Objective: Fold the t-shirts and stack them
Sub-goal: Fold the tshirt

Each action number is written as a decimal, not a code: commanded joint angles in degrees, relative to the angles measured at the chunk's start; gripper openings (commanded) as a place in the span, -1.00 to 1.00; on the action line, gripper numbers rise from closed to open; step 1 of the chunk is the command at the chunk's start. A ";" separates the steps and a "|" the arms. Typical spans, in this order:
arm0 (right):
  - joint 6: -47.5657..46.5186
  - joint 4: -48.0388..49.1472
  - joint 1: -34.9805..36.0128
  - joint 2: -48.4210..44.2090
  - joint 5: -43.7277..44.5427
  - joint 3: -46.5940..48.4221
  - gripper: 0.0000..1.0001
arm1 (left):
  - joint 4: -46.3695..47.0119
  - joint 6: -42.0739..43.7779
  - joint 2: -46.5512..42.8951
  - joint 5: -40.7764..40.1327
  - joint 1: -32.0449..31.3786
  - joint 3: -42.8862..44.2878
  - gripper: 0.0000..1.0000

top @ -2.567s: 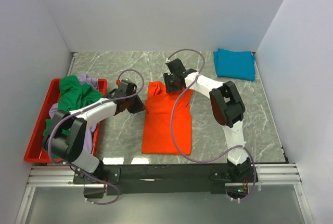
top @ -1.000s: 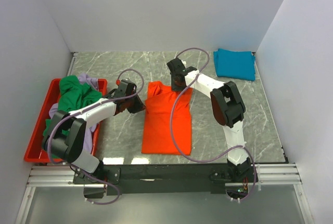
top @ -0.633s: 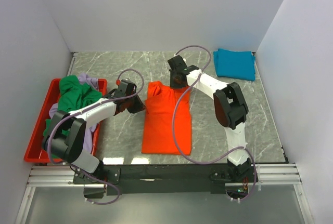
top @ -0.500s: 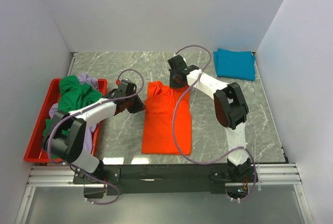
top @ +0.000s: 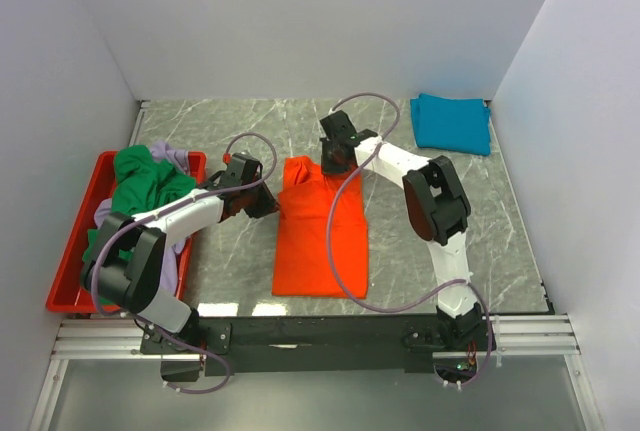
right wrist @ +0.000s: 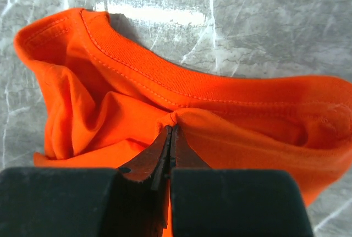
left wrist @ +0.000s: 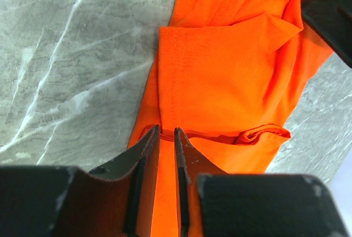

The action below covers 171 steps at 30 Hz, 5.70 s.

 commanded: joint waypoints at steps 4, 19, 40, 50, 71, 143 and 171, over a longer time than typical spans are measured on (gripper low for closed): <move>0.04 2.40 -0.19 2.07 0.06 1.99 -1.00 | 0.25 0.76 -0.78 -0.01 -0.23 0.80 -0.54; -1.28 0.38 -3.44 -0.03 -3.10 4.98 -0.35 | -1.77 0.67 1.41 0.52 -0.23 7.38 -0.53; 6.45 14.88 -16.01 -7.26 -27.08 -11.55 -0.43 | 3.86 3.39 26.10 4.20 1.61 29.61 -0.57; 6.81 12.16 -18.83 2.24 -27.54 -6.01 -0.53 | 4.65 2.87 34.81 5.52 3.28 30.94 -0.60; 6.27 2.05 -19.97 -9.42 -24.20 -0.78 -0.21 | -0.45 5.60 22.79 7.02 4.16 38.96 -0.07; 28.87 17.71 1.03 -82.20 -24.36 -90.47 -1.00 | -6.42 -20.60 -30.40 -9.51 -29.14 -30.14 -0.99; 11.47 -9.03 0.86 -83.90 -14.80 -56.13 -1.00 | -27.71 -9.19 -35.24 -17.95 -28.74 -2.81 -0.99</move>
